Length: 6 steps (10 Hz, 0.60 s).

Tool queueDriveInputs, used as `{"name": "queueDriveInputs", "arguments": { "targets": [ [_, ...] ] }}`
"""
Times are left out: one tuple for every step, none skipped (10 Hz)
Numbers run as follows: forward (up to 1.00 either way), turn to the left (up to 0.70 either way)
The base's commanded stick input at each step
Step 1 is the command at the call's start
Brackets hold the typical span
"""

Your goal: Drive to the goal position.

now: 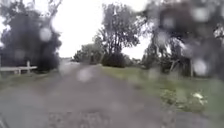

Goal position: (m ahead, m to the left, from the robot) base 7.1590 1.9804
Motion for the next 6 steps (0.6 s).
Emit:
{"name": "queueDriveInputs", "arguments": {
  "targets": [
    [1.0, 0.07],
    [1.0, 0.37],
    [1.0, 0.37],
    [1.0, 0.37],
    [1.0, 0.0],
    [1.0, 0.0]
  ]
}}
